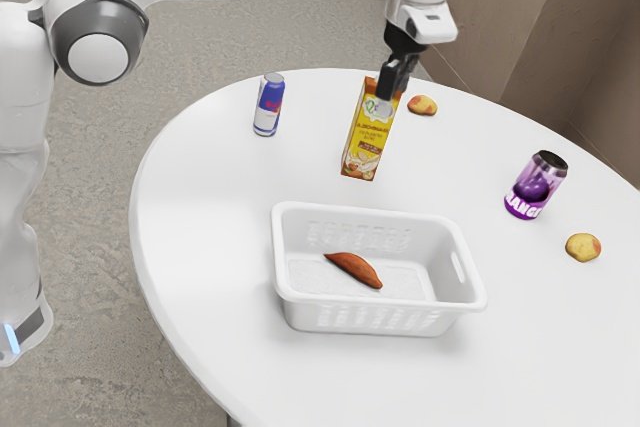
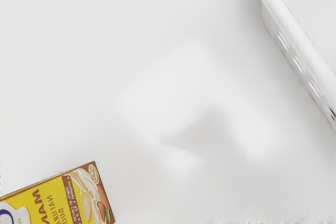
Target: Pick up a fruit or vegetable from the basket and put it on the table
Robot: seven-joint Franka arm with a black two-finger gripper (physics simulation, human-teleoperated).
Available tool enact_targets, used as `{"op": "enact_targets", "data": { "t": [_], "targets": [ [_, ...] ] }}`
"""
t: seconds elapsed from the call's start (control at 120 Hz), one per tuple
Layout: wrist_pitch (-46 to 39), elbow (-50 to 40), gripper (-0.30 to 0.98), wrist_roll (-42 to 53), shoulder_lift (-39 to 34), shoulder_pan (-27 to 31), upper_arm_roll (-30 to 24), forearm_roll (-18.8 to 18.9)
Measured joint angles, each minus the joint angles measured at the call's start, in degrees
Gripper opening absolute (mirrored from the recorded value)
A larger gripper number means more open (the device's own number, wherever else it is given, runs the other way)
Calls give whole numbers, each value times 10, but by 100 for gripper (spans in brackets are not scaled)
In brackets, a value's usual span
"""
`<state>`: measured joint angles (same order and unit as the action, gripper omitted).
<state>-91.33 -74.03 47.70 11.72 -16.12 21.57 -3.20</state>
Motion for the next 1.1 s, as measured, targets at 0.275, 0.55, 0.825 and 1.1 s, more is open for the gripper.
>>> {"op": "enact_targets", "data": {
  "t": [0.275, 0.55, 0.825, 1.1],
  "targets": [
    [28, 14, 68, 89, 4, -3, -84, 1],
    [-12, -69, 68, 129, 0, -7, -137, 3],
    [-91, -168, 69, 144, -28, -7, -145, 8],
    [-120, -183, 69, 153, -14, -9, -178, 6]
  ]
}}
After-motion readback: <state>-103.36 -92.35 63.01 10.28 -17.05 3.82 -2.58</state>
